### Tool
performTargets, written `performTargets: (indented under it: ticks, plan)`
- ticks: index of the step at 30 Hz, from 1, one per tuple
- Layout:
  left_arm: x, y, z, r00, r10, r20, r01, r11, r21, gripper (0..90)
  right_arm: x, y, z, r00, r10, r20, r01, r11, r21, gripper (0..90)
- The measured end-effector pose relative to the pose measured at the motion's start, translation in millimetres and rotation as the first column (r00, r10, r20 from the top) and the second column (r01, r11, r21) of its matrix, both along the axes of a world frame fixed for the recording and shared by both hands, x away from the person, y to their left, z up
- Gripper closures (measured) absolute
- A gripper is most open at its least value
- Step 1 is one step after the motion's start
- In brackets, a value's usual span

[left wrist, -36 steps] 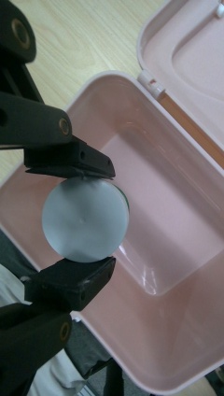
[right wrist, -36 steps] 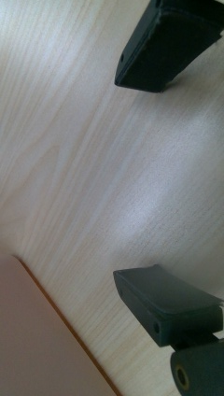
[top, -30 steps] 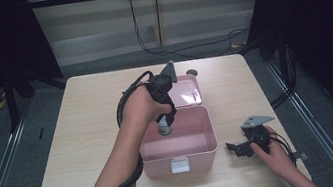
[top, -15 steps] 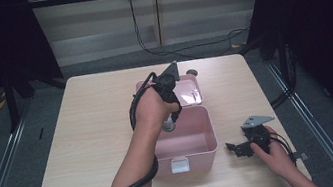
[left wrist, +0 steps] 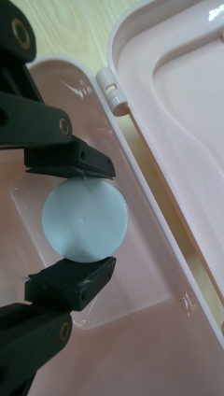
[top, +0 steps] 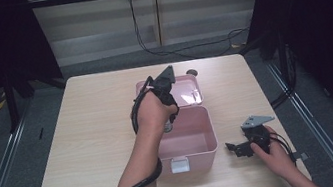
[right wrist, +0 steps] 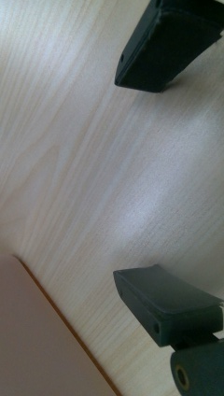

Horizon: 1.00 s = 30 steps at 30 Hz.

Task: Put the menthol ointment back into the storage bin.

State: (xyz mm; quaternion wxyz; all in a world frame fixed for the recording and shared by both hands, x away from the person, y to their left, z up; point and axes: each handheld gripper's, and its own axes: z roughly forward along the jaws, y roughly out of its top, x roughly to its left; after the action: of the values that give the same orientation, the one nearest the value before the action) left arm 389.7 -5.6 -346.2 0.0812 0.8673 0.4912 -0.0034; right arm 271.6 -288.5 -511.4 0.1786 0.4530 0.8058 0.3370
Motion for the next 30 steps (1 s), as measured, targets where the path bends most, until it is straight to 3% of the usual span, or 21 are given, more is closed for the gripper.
performTargets:
  ticks: [4, 7, 19, 30]
  plan:
    - [0.9, 0.9, -4.6, 0.9998, 0.018, -0.002, -0.018, 0.9998, 0.004, 50.7, 0.0, 0.0, 0.0, 1.0000, 0.000, 0.000, 0.000, 1.000, 0.000, 6.6]
    - [1.1, 1.3, -8.5, 0.9981, 0.060, -0.013, -0.060, 0.9981, -0.014, 50.6, 0.0, 0.0, 0.0, 1.0000, 0.000, 0.000, 0.000, 1.000, 0.000, 6.6]
    - [2.8, 0.6, -21.2, 0.9972, 0.075, -0.003, -0.075, 0.9972, -0.001, 50.6, 0.0, 0.0, 0.0, 1.0000, 0.000, 0.000, 0.000, 1.000, 0.000, 6.6]
    - [2.6, 1.8, -35.3, 0.9925, 0.122, -0.004, -0.122, 0.9924, -0.014, 50.6, 0.1, -0.1, -0.1, 1.0000, 0.000, 0.002, 0.000, 1.000, -0.001, 6.6]
